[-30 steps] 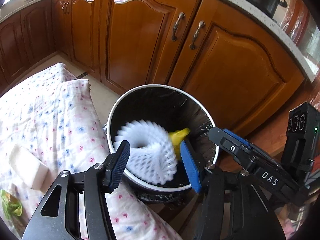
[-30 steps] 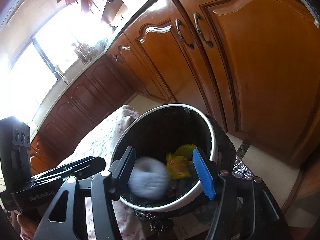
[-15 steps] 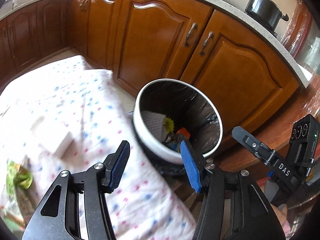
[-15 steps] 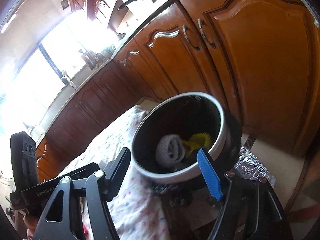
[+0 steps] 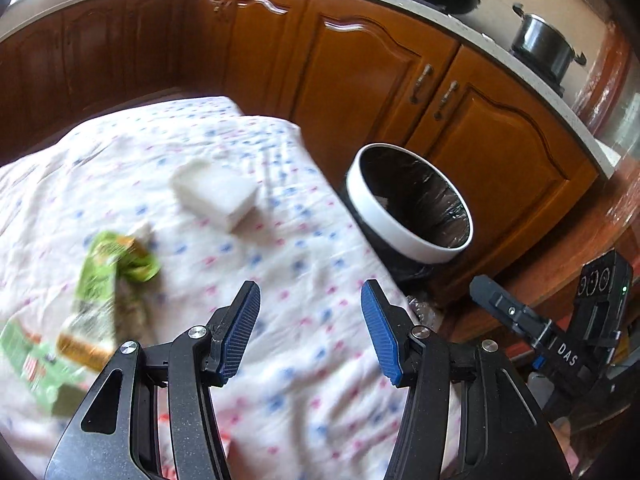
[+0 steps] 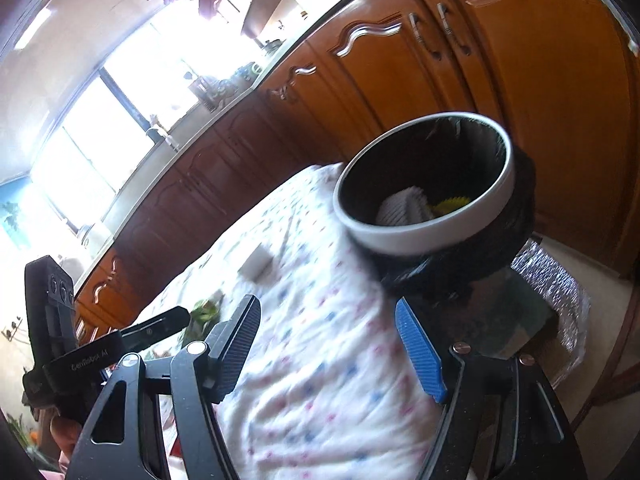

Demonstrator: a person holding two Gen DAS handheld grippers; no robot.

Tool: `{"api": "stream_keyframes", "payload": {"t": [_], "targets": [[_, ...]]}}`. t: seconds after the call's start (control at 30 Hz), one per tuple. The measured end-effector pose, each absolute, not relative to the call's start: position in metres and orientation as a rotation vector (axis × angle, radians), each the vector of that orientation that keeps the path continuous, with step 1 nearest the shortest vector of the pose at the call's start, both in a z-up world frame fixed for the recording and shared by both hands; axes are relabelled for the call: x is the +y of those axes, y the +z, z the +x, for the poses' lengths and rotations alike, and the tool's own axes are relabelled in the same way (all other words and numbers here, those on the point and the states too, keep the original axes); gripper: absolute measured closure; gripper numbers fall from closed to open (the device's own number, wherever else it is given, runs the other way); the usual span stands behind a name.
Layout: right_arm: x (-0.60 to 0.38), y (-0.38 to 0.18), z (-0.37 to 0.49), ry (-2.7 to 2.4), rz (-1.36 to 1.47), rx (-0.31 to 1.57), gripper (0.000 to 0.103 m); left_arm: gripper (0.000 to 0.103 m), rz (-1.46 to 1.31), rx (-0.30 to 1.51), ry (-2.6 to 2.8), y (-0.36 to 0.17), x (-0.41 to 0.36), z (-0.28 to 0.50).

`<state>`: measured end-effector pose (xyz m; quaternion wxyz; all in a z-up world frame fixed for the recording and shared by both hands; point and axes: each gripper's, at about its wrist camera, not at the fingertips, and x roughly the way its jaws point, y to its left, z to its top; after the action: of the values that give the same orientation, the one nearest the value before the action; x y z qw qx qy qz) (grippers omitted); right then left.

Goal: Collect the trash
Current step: 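Move both open tools back toward the cartons on the table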

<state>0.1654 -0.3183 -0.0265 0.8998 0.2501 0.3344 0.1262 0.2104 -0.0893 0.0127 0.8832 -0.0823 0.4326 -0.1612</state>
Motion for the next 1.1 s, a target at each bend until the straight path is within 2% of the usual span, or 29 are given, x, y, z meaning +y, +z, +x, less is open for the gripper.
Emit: {"api": "stream_keyframes", "payload": {"t": [0.5, 0.8, 0.9, 1.1], "targets": [[-0.224, -0.03, 0.107, 0.407, 0.402, 0.751, 0.028, 0.046, -0.241, 0.883, -0.21, 0.006, 0.003, 0.156], [-0.158, -0.039, 0.085, 0.514, 0.265, 0.8, 0.028, 0.044, -0.302, 0.849, -0.088, 0.007, 0.059, 0.146], [-0.137, -0.042, 0.082, 0.54, 0.216, 0.805, 0.025, 0.042, -0.326, 0.85, -0.046, 0.005, 0.077, 0.147], [-0.096, -0.055, 0.082, 0.55, 0.09, 0.821, 0.024, 0.037, -0.375, 0.905, 0.016, -0.011, 0.095, 0.157]]}}
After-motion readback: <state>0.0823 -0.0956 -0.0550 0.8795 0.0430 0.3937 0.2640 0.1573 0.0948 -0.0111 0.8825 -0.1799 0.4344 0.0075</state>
